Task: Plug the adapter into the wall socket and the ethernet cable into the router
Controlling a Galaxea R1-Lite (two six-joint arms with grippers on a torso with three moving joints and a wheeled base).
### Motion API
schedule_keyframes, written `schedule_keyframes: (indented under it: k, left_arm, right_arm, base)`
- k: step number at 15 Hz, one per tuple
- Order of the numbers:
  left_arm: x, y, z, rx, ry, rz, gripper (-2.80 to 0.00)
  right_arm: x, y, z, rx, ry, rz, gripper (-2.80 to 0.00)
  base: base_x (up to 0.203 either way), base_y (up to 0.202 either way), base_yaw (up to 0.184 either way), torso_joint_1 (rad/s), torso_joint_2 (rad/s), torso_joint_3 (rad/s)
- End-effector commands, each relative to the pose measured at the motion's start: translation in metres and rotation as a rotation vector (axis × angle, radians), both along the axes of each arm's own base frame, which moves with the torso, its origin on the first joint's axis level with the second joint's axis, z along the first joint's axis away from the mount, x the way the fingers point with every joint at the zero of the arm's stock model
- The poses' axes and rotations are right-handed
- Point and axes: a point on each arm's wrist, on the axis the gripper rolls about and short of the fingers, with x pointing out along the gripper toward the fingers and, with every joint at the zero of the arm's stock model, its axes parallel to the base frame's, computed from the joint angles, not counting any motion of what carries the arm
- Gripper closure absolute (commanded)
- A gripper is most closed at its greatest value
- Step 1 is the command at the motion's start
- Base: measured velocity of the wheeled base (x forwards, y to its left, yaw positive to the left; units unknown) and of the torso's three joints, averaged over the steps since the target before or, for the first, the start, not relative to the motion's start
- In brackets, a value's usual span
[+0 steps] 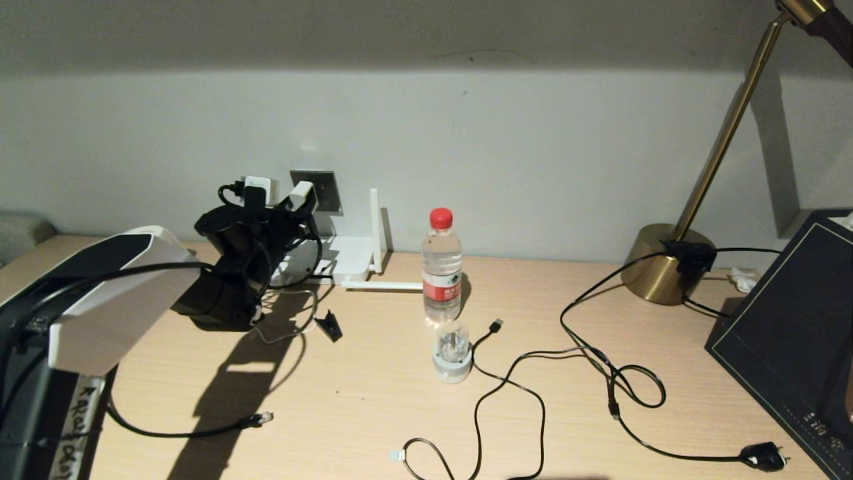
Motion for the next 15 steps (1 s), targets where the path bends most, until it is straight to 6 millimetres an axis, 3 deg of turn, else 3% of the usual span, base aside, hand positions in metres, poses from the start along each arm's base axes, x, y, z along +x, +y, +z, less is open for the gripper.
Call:
schedule_keyframes:
  k: [1, 15]
  left_arm:
    - [0.0003, -0.0001, 0.0001, 0.000, -0.004, -0.001, 0.00]
    - [0.0046, -0.0067, -0.0017, -0.018, 0.019, 0.002, 0.00]
  right_arm:
    - [0.0029, 0.0000, -0.0097, -0.001, 0.036, 0.001, 0.00]
    - [0.0029, 0.0000, -0.0097, -0.001, 0.036, 0.001, 0.00]
  base:
    - [0.000, 0.000, 0.000, 0.000, 0.00, 0.000]
    - [0.000, 0.000, 0.000, 0.000, 0.00, 0.000]
